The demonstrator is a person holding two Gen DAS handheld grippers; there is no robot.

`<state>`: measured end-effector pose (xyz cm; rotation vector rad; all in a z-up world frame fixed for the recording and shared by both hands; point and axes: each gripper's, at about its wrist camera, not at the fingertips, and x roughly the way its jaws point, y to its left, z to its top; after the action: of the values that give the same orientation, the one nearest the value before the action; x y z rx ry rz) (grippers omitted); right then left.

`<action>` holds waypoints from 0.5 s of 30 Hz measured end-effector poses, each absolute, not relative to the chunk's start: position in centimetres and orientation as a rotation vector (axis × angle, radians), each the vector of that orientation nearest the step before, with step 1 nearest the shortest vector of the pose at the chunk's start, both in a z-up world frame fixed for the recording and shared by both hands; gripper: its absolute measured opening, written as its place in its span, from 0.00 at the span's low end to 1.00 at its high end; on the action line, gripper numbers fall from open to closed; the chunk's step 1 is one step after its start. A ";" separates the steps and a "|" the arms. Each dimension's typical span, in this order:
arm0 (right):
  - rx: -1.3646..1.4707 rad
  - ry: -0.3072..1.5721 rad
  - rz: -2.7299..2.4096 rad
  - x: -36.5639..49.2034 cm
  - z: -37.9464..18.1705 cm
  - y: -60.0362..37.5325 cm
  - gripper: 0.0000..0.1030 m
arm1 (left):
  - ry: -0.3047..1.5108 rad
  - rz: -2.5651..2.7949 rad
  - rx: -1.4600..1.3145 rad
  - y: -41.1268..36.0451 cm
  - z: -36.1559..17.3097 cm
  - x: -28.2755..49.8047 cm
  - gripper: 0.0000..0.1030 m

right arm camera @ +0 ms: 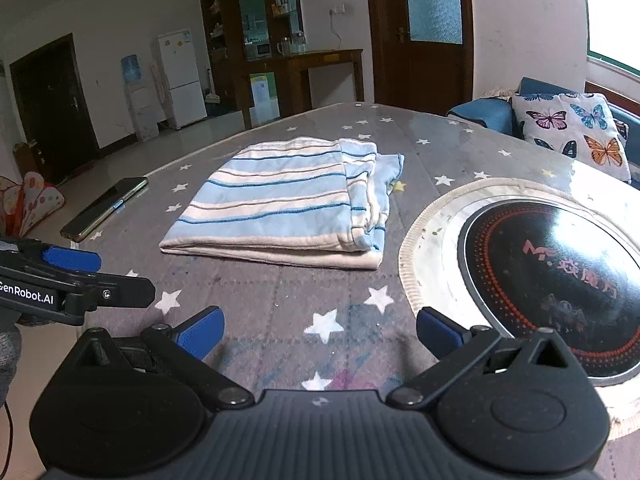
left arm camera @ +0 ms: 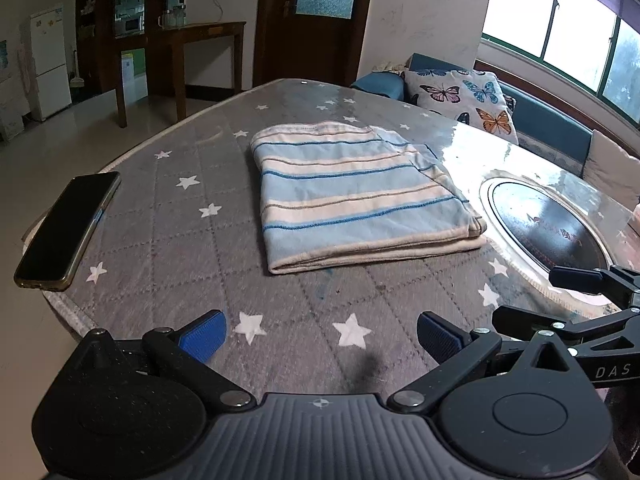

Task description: Fold clothes

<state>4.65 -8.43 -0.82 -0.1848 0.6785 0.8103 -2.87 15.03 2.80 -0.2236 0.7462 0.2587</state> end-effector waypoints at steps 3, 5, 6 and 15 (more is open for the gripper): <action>-0.186 0.676 0.803 4.4 -0.8 -8.5 1.00 | 0.746 0.265 -0.228 14.8 2.8 -3.1 1.00; -0.185 0.674 0.800 4.2 -0.8 -8.6 1.00 | 0.746 0.264 -0.232 14.7 2.7 -3.3 1.00; -0.185 0.673 0.799 4.1 -0.8 -8.7 1.00 | 0.746 0.263 -0.232 14.5 2.6 -3.4 1.00; -0.192 0.679 0.769 3.1 -1.1 -8.9 1.00 | 0.758 0.267 -0.232 13.8 2.1 -4.1 1.00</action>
<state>3.12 -8.94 -1.06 -0.1922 0.6791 0.7688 -4.09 13.82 2.09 -0.2320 0.7584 0.2666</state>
